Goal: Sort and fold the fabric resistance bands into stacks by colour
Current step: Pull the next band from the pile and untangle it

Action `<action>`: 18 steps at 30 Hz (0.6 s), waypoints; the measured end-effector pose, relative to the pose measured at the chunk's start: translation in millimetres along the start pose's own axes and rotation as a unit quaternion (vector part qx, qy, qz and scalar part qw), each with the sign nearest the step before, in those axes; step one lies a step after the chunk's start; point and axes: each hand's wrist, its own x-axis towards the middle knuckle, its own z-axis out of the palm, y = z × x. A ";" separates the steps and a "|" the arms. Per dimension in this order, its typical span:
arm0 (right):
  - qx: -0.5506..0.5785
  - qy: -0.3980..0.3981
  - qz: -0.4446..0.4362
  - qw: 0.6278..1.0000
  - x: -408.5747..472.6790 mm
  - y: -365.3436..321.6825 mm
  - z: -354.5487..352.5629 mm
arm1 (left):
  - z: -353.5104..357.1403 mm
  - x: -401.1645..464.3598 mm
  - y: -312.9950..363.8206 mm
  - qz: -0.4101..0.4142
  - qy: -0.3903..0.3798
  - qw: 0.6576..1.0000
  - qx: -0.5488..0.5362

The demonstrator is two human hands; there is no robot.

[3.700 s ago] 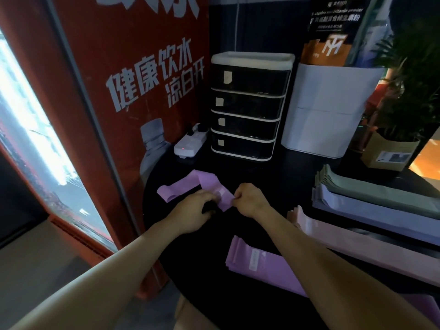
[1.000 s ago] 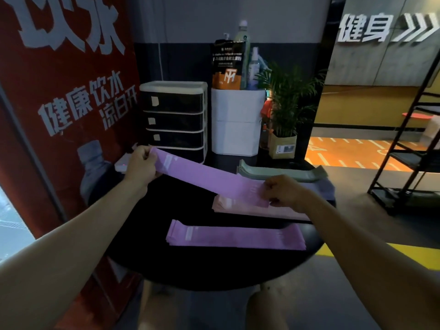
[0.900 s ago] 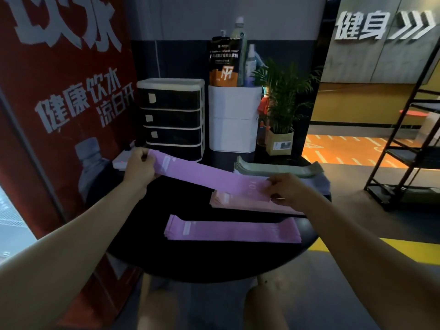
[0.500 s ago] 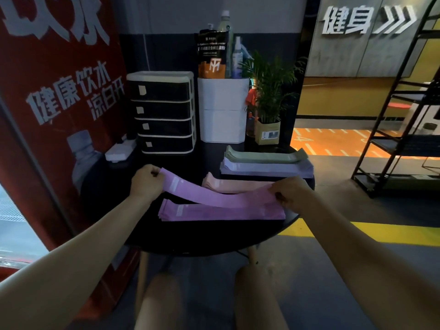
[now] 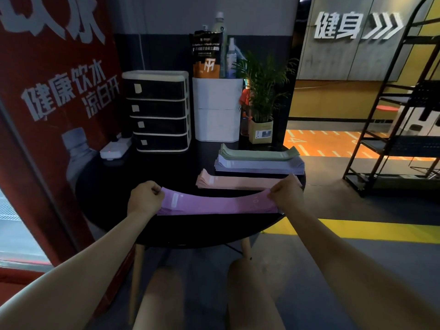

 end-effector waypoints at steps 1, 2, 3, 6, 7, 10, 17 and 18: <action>-0.008 0.003 -0.012 1.000 -1.0 0.3 0.5 | 1.4 0.0 -1.6 -0.004 0.001 1.000 0.000; -0.021 0.007 -0.015 1.000 -2.3 0.6 0.6 | 2.5 -0.7 -3.1 -0.008 0.002 1.000 0.001; -0.022 0.016 -0.017 0.999 -2.8 1.6 2.6 | 3.3 -1.4 -4.7 -0.009 0.003 1.000 0.002; -0.031 0.011 -0.026 0.999 -6.2 5.2 5.9 | 4.7 -3.0 -9.4 -0.007 0.003 1.000 0.003; -0.030 0.010 -0.026 0.999 -8.0 6.1 6.2 | 5.1 -3.4 -10.8 -0.006 0.001 1.000 0.000; -0.042 0.005 -0.045 0.998 -8.0 9.6 9.2 | 6.6 -3.2 -15.2 0.005 -0.004 1.000 -0.027; -0.089 -0.012 -0.224 0.971 -13.3 -15.6 17.1 | -3.2 -8.8 -8.4 0.153 0.029 0.987 -0.023; -0.083 -0.049 -0.250 0.963 -16.9 -21.0 22.1 | -4.2 -10.5 -5.7 0.192 0.017 0.981 -0.009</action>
